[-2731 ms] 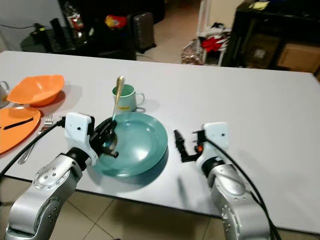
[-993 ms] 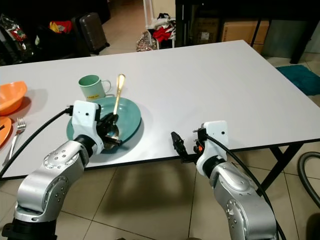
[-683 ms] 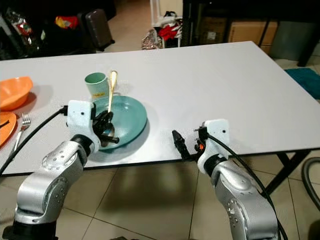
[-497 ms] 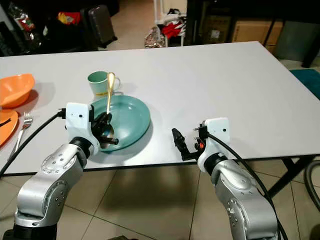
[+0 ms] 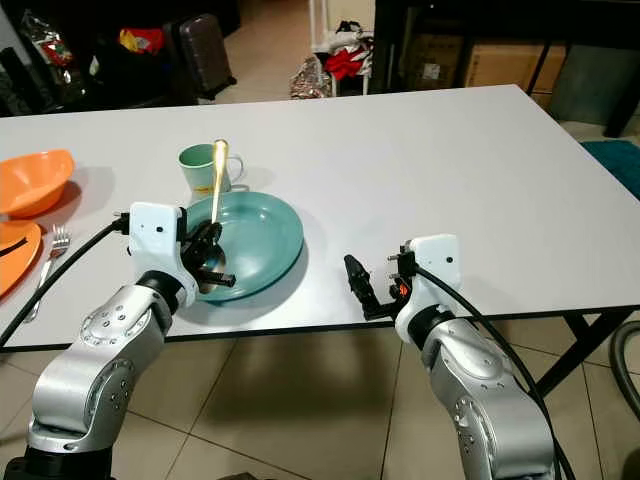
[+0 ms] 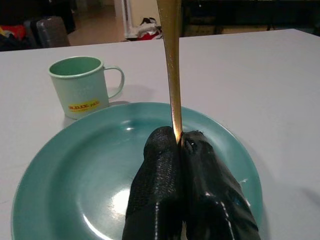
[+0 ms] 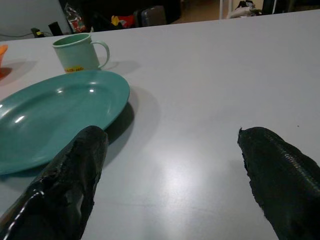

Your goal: Setting the table

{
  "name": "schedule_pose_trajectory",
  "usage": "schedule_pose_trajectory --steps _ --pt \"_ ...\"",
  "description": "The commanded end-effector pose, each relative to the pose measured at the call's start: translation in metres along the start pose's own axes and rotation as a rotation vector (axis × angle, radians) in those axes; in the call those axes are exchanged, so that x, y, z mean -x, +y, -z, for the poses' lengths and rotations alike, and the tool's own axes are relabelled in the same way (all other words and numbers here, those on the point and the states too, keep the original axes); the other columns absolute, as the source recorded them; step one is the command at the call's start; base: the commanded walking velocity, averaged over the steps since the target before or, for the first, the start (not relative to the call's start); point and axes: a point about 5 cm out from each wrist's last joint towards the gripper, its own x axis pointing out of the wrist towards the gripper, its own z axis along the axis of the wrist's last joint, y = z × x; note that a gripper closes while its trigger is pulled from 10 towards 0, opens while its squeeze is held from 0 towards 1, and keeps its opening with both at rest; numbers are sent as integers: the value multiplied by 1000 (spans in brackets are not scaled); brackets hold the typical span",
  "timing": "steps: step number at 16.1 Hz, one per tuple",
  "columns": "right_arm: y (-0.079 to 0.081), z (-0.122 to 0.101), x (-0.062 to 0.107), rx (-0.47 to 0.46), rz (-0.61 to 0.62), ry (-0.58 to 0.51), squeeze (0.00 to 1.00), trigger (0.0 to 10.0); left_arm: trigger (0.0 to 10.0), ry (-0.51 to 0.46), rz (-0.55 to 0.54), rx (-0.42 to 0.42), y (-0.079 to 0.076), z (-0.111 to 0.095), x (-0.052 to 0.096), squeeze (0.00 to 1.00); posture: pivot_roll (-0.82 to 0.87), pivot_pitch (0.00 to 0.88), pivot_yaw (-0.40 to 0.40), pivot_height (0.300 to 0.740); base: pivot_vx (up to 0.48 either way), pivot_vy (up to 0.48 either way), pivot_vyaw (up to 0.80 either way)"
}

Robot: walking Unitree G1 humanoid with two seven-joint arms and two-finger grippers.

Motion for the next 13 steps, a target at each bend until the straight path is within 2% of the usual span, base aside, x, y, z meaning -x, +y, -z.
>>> schedule_pose_trajectory --steps 1,7,11,13 --pt "1 -2 -3 8 -1 -10 0 10000 10000 -17 -3 -16 2 -5 -1 0 -119 5 80 740 0 0 0" --pt "0 -2 -2 14 -3 -9 0 10000 10000 -11 5 -13 0 -4 -2 0 -121 7 75 740 0 0 0" --pt "-1 -4 -3 15 -5 -13 0 10000 10000 -22 -5 23 0 -4 -2 0 -122 6 69 740 0 0 0" --pt "0 -5 -4 21 -5 -20 0 10000 10000 -25 -16 -29 1 -6 -1 0 -119 9 67 740 0 -240 0"
